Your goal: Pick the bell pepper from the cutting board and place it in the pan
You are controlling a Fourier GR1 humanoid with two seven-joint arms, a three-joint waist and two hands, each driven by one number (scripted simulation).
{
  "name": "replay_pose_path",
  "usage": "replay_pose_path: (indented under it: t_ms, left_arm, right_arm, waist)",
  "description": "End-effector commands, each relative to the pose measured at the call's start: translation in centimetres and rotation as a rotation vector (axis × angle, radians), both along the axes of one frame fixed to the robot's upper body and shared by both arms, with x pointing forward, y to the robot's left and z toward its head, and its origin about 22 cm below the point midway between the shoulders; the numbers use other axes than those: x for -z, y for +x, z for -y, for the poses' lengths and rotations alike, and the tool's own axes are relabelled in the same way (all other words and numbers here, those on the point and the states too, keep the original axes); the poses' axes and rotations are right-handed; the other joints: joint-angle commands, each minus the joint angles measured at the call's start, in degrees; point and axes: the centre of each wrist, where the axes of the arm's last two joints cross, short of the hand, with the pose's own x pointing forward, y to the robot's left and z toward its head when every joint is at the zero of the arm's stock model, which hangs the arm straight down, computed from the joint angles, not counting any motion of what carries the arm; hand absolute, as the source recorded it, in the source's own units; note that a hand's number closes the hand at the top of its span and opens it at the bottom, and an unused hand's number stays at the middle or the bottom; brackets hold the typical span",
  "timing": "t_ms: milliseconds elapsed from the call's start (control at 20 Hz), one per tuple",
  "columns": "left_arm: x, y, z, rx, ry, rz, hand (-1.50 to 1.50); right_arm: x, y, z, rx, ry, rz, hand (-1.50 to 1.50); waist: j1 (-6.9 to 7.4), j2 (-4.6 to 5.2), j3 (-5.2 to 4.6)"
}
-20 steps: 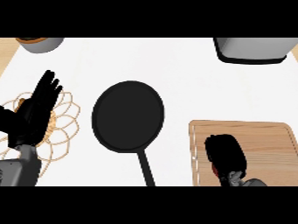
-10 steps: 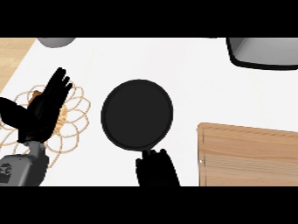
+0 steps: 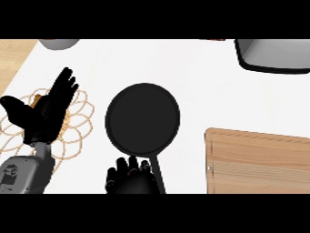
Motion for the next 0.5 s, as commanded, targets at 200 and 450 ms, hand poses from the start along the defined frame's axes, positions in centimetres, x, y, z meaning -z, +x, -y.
replay_pose_path:
  t_ms: [200, 450]
  left_arm:
    - [0.0, 0.4, 1.3, 0.002, -0.007, -0.004, 0.00]
    - [-0.3, 0.4, -0.1, -0.004, 0.002, 0.000, 0.00]
  right_arm:
    - [-3.9, 2.2, -1.1, 0.139, 0.144, 0.071, 1.50]
    - [-4.7, 4.7, -2.0, 0.234, 0.201, 0.087, 1.50]
  waist:
    - [-0.32, 0.40, 0.00]
    - [-0.05, 0.52, 0.02]
